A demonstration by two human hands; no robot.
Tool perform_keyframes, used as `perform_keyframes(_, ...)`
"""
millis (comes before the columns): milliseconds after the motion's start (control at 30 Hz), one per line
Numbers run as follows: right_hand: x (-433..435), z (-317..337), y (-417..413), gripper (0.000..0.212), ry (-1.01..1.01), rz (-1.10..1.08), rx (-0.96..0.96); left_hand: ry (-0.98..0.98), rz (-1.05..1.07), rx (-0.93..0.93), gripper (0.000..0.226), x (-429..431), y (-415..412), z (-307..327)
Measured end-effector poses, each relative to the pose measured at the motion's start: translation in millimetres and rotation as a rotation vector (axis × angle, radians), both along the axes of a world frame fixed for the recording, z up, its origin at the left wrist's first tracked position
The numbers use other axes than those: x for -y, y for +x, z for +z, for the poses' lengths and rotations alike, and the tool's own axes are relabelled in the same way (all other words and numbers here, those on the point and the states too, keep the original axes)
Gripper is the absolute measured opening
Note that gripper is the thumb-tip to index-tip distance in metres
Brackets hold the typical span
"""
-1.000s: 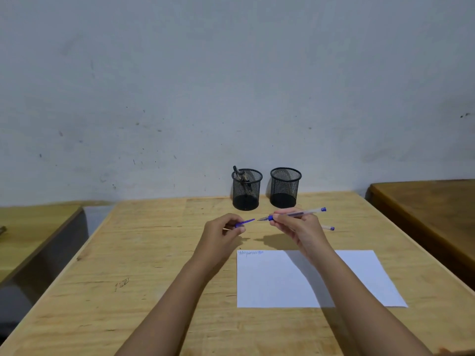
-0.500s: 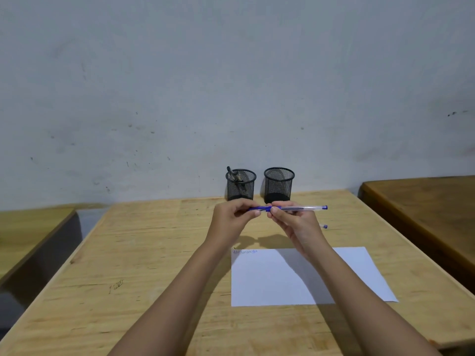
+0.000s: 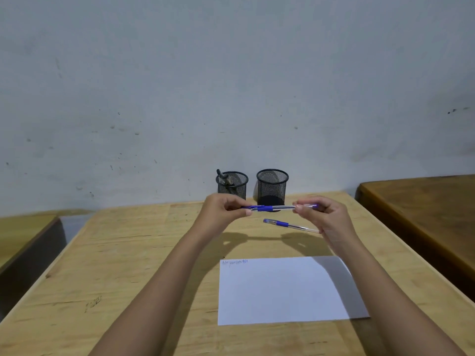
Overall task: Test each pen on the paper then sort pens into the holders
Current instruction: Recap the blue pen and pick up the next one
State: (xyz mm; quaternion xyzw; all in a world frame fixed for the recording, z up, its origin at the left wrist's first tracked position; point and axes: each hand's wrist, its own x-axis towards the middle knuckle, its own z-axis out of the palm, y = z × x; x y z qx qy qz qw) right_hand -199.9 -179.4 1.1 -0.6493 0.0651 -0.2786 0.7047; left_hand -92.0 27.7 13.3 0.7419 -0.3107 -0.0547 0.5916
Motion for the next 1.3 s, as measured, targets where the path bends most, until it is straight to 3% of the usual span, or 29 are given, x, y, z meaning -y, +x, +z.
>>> perform_keyframes(133,19.6,-0.4,1.8,0.012,-0.314,-0.040,-0.086,0.008,-0.017,0.046,0.017,15.0,12.4,20.8)
perform_keyframes(267,29.9,4.8,10.2,0.016,-0.538,-0.001,-0.152,-0.055,-0.063,0.081,0.020,45.3,16.8,46.5)
perform_keyframes(400,33.5,3.3,31.1,0.019,-0.497,0.021,-0.189,-0.143,-0.112,0.088,0.019,84.5,20.7,59.5)
perform_keyframes(500,42.7,1.1,51.9,0.021,-0.405,-0.058,-0.147,-0.173,-0.029,0.084,0.022,101.6,36.0,47.6)
perform_keyframes(667,68.5,5.6,90.3,0.021,-0.154,-0.166,-0.061,0.361,0.166,0.193,0.038,107.0,66.7,-0.6)
perform_keyframes(833,78.1,8.7,133.2,0.006,-0.019,-0.148,-0.057,0.403,0.179,0.185,0.053,121.0,83.1,-27.7)
perform_keyframes(1000,82.2,2.3,153.6,0.002,-0.438,-0.253,-0.241,0.360,0.117,0.081,0.090,128.1,86.8,-35.4)
perform_keyframes(1300,70.3,3.8,157.4,0.038,-0.624,-0.104,-0.403,0.283,0.123,-0.013,0.098,125.4,90.1,-45.7)
